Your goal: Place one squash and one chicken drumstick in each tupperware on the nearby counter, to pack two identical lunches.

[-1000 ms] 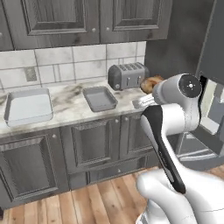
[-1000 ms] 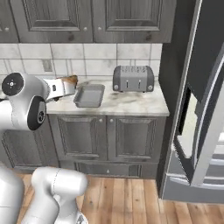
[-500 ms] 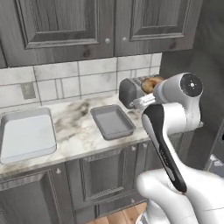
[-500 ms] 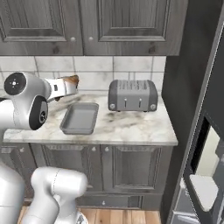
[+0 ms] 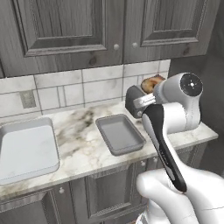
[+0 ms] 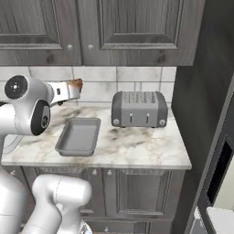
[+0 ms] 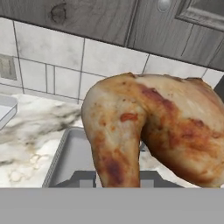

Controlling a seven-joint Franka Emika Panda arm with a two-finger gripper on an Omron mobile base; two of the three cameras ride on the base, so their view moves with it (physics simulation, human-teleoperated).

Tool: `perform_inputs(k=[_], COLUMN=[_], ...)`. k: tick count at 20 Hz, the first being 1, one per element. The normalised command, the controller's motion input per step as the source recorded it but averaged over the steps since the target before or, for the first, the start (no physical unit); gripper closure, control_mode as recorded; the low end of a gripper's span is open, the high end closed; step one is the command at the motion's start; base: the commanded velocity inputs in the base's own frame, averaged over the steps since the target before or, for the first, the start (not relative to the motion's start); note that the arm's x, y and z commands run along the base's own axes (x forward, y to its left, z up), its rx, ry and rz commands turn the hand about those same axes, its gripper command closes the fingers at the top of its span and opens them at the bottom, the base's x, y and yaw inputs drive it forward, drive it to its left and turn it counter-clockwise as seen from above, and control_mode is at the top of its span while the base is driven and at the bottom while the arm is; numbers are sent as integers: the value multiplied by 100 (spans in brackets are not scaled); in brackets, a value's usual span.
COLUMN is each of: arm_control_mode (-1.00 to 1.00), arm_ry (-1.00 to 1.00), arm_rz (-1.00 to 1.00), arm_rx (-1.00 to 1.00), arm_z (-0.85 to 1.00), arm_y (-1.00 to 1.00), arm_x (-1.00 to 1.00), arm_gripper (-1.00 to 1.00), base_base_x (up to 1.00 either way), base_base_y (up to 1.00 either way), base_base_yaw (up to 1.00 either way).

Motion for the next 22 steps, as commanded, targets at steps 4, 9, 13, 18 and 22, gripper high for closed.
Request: perform_inputs(k=[4, 9, 13, 18, 22], arm_control_mode=[100, 100, -100, -100, -100], arm_ry=[0, 0, 10, 19, 22], arm_rz=[0, 0, 0, 0, 0], arm_rx=[0, 0, 0, 0, 0], arm_z=[0, 0, -45, -74, -90], arm_y=[0, 0, 0, 0, 1], arm_x=[0, 0, 0, -1, 0], arm_gripper=[100, 100, 100, 100, 100], base_base_x=[42, 39, 0, 0, 0], base_base_y=[-4, -1, 0, 0, 0], base_base_yaw=[0, 0, 0, 0, 0])
